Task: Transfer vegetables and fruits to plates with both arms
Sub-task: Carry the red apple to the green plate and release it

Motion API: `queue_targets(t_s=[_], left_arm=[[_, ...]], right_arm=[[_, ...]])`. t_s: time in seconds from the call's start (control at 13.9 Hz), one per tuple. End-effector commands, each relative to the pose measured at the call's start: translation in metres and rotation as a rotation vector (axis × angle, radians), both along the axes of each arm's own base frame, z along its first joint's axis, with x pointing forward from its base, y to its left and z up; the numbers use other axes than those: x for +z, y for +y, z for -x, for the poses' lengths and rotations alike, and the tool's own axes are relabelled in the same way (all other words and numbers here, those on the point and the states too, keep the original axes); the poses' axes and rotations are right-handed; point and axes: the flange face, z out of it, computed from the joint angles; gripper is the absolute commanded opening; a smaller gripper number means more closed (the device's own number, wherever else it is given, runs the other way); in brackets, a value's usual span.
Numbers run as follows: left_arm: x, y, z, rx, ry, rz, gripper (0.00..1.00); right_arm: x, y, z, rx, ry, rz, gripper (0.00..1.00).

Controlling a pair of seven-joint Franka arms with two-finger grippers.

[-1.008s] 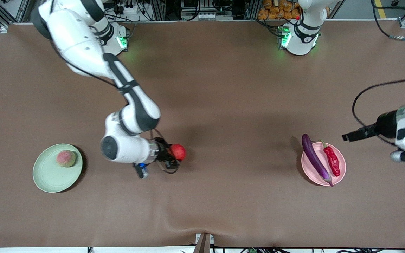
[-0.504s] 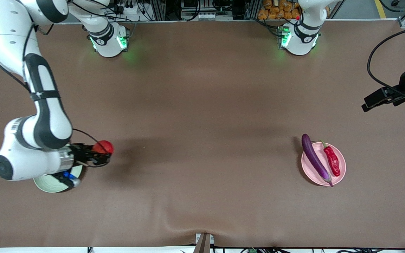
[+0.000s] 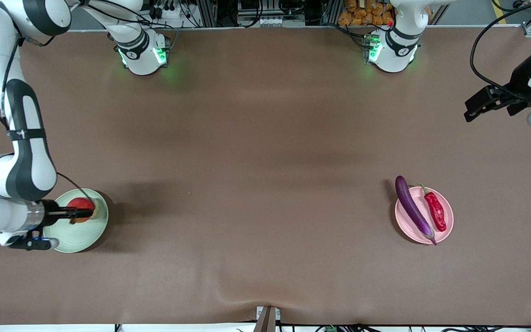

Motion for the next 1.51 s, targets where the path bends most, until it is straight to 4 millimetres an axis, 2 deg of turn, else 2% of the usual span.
queue_targets(t_s=[0.0,0.07,0.14,0.29,0.36,0.43,0.5,0.58,0.65,0.72,0.86,0.94,1.15,1.3,1.44], left_arm=[[0.004,-0.001,0.013,-0.018,0.011,-0.030,1.00],[0.006,-0.001,0.015,-0.018,0.009,-0.030,1.00],[0.003,-0.001,0.015,-0.018,0.015,-0.031,1.00],[0.002,-0.003,0.019,-0.024,0.018,-0.033,1.00],[0.003,-0.005,0.020,-0.026,0.017,-0.032,1.00],[0.005,-0.003,0.024,-0.013,0.025,-0.034,1.00],[0.006,-0.007,0.027,-0.012,0.040,-0.036,1.00],[0.003,-0.002,0.024,-0.008,0.044,-0.035,1.00],[0.003,-0.003,0.023,-0.009,0.045,-0.034,1.00],[0.003,-0.003,0.023,-0.010,0.045,-0.032,1.00],[0.003,-0.004,0.023,-0.014,0.044,-0.035,1.00],[0.003,-0.003,0.023,-0.018,0.044,-0.035,1.00],[0.004,0.001,0.024,-0.011,0.044,-0.035,1.00],[0.005,0.007,0.022,0.001,0.040,-0.034,1.00],[0.006,0.010,0.021,0.006,0.035,-0.033,1.00]], right_arm=[[0.003,-0.023,-0.008,0.089,-0.079,0.024,0.00],[0.010,-0.029,-0.011,0.122,-0.098,0.028,0.00],[0.007,-0.038,-0.012,0.150,-0.101,0.034,0.00],[-0.005,-0.067,-0.013,0.245,-0.142,0.039,0.00],[-0.018,-0.079,-0.010,0.272,-0.148,0.029,0.00],[-0.029,-0.081,-0.008,0.256,-0.137,0.014,0.16],[-0.031,-0.078,-0.008,0.230,-0.133,0.001,0.41],[-0.035,-0.073,-0.006,0.151,-0.123,-0.026,0.60],[-0.042,-0.064,-0.003,0.065,-0.090,-0.055,0.84],[-0.043,-0.058,-0.003,0.023,-0.072,-0.053,1.00],[-0.037,-0.048,-0.003,0.043,-0.042,-0.044,1.00],[-0.034,-0.050,-0.002,0.047,-0.027,-0.042,1.00],[-0.007,-0.038,-0.004,0.089,-0.008,-0.036,1.00],[0.029,-0.012,-0.009,0.127,0.011,-0.046,1.00],[0.084,0.016,-0.010,0.169,0.006,-0.075,1.00]])
